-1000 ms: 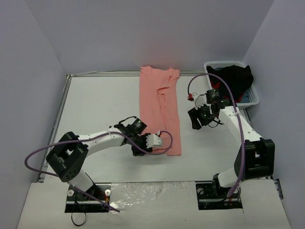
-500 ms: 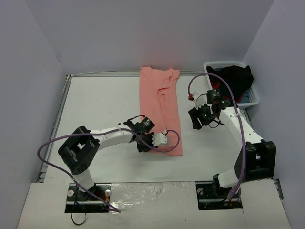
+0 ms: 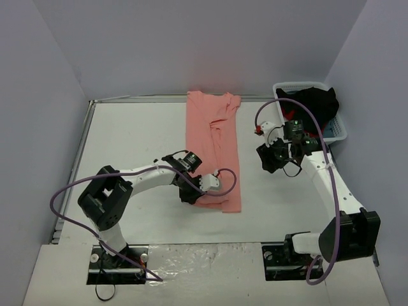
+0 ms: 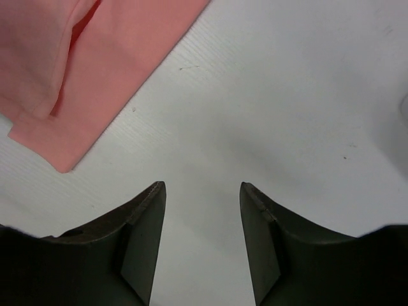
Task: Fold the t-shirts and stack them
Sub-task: Grab the bottom of the folded rectangular tshirt with both arms
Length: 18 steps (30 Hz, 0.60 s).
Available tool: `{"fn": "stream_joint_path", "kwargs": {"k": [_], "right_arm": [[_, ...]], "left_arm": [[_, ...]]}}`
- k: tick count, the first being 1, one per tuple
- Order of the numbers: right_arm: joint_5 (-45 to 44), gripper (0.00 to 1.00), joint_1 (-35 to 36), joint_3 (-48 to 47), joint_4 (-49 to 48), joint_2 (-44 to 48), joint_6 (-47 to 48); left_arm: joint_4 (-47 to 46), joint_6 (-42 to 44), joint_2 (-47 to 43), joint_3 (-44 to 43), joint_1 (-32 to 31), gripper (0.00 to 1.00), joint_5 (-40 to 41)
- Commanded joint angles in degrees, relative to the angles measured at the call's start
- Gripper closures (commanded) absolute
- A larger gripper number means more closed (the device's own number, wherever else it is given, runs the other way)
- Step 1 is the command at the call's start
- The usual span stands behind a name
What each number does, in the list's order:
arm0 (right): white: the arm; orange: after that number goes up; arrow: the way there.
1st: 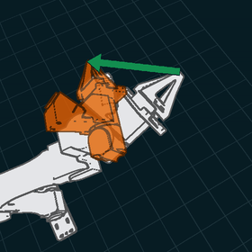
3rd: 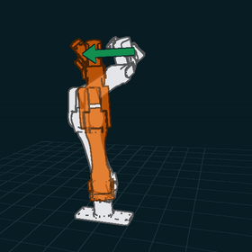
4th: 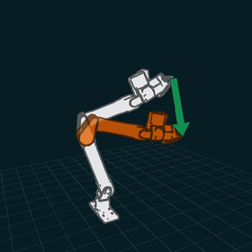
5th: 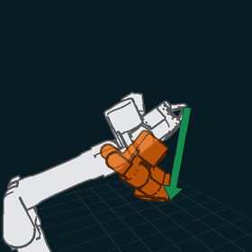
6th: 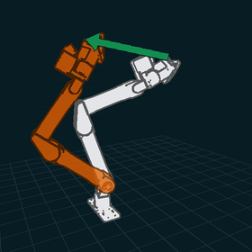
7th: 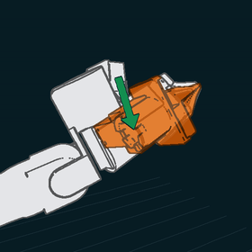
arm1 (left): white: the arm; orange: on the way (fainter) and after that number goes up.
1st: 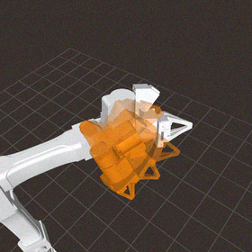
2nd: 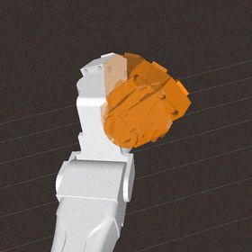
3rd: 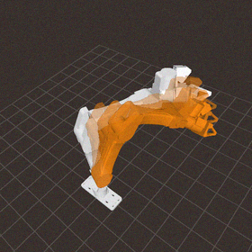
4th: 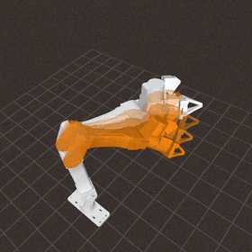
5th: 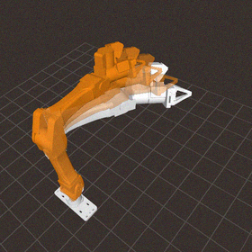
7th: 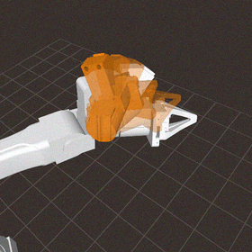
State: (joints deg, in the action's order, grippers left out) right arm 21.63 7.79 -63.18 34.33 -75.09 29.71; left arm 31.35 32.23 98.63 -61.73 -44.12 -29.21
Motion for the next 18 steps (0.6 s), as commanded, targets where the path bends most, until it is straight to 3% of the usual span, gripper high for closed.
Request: {"fn": "stream_joint_path", "kwargs": {"k": [1,8,18], "right_arm": [[4.8,0.56,-0.2,0.5,2.5,5.2,4.4],[11.4,0.57,2.8,3.1,7.8,7.2,14.8],[0.3,0.56,19.5,4.6,7.5,-0.3,14.8]], "left_arm": [[7.6,1.3,0.5,-3.7,3.8,0.97,-10.4],[15.6,3.3,3.0,-9.4,8.1,0.98,-17.2],[20.3,5.3,8.5,-12.0,12.0,0.98,-24.9]]}}
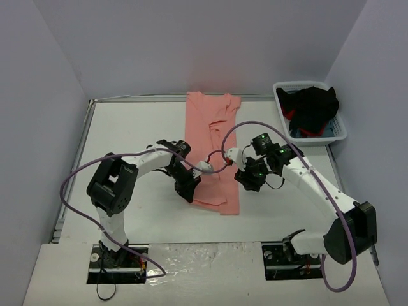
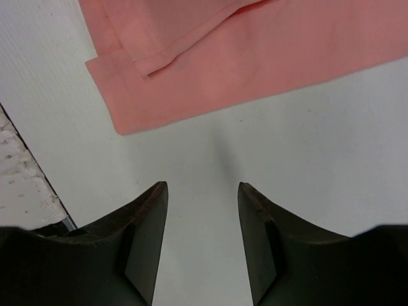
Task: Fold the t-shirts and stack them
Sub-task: Grab the bottom of the folded rectangular tshirt with both arms
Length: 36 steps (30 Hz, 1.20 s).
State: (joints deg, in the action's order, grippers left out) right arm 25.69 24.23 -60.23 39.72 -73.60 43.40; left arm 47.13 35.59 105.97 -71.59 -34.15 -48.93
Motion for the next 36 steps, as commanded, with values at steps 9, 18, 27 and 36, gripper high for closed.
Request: {"fn": "stream_joint_path", "kwargs": {"k": [9,18,27,36], "right_arm": [[-7.6,0.54,11.8,6.0,-2.5,-7.5,1.4],[-7.9,0.55,17.8,8.2,-5.7,-15.2,-0.2],[-7.8,0.52,21.5,6.4,-6.9,-19.3,-2.3],[-7.5,0.54,23.3,6.3,-8.1,-24.2,-2.5]], "left_arm": [[5.5,1.7,4.9,-4.3,5.1,0.98,-8.5],[6.3,1.3,6.7,-5.8,5.3,0.98,-9.2],[6.4,1.3,6.7,-5.8,5.9,0.98,-9.5],[5.8,1.1,7.0,-5.3,6.6,0.98,-9.7]]}}
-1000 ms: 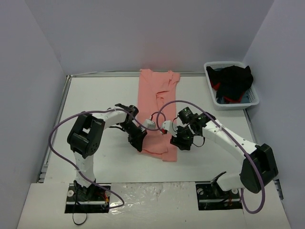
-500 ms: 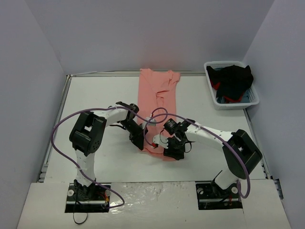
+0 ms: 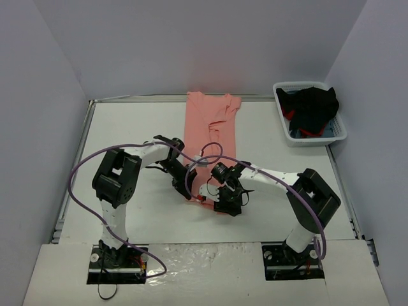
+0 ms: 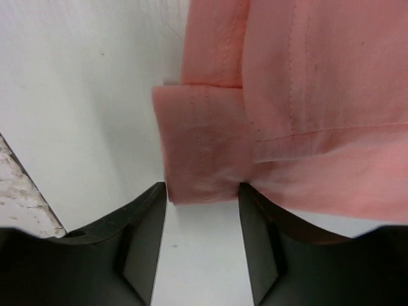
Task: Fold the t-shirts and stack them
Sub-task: Grab the bottom of the folded rectangular tshirt with both arms, then fold the folded rectangular tshirt in 1/3 of the way
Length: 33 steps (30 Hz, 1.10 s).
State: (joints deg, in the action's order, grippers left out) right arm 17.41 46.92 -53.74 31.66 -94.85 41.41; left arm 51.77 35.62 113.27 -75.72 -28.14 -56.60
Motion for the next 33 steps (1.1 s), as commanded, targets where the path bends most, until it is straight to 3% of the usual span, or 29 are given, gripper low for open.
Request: {"fn": "stream_joint_path", "kwargs": {"k": [1,2,6,13,23,33], "right_arm": [[0.3,0.58,0.7,-0.1,-0.4,-3.4,-0.7],[-0.1,0.61,0.8,-0.1,-0.7,-3.8,-1.0],[-1.1,1.0,0.8,-0.1,-0.7,-5.0,-1.3],[-2.9,1.0,-0.2,-1.5,1.9,1.2,-2.5],[-4.7,1.0,-2.4,-12.0,14.2,8.9,-1.9],[2.2,1.0,-3.6,-16.4,22.6,12.8,-0.5]], "left_arm": [[1.1,1.0,-0.2,-1.2,0.6,0.98,-1.9],[1.1,1.2,0.0,-1.3,0.7,0.98,-1.9],[2.1,2.0,0.2,-1.8,1.2,0.98,-2.4],[4.6,2.9,-3.1,-3.2,3.0,0.98,-0.9],[15.5,8.3,-9.2,-10.4,3.4,0.98,5.1],[29.2,16.2,-14.5,-12.0,2.8,0.98,1.3]]}}
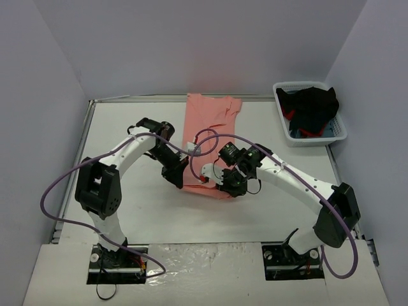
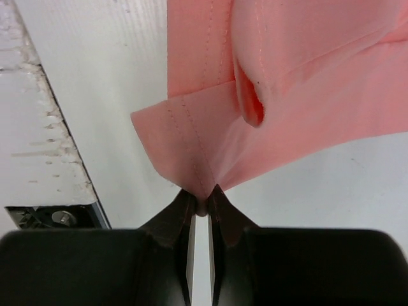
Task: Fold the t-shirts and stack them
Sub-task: Fold the folded rectangular tshirt in 1/3 of the way
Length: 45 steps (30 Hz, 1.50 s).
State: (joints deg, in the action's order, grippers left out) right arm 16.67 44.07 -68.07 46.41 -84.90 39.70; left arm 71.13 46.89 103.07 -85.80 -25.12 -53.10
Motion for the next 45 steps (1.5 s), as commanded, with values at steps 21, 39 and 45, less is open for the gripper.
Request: {"fn": "stream_joint_path", "kwargs": {"k": [21,39,45], "right_arm": [[12.7,1.0,-3.0,-6.8,15.4,5.6,8.9],[8.1,1.0,-13.9,-17.6,10.5,-8.0,12.2],[7.8,1.0,-16.0,-22.8,10.5,-12.5,12.9]], "left_arm": [[12.1,3.3,-8.0,-3.1,-5.4,0.98,-1.2],[2.3,-5.7,-0.8,-14.9,-2.4,0.98,6.8],[2.2,-6.5,3.5,-21.8,-1.1,0.98,7.8]]}}
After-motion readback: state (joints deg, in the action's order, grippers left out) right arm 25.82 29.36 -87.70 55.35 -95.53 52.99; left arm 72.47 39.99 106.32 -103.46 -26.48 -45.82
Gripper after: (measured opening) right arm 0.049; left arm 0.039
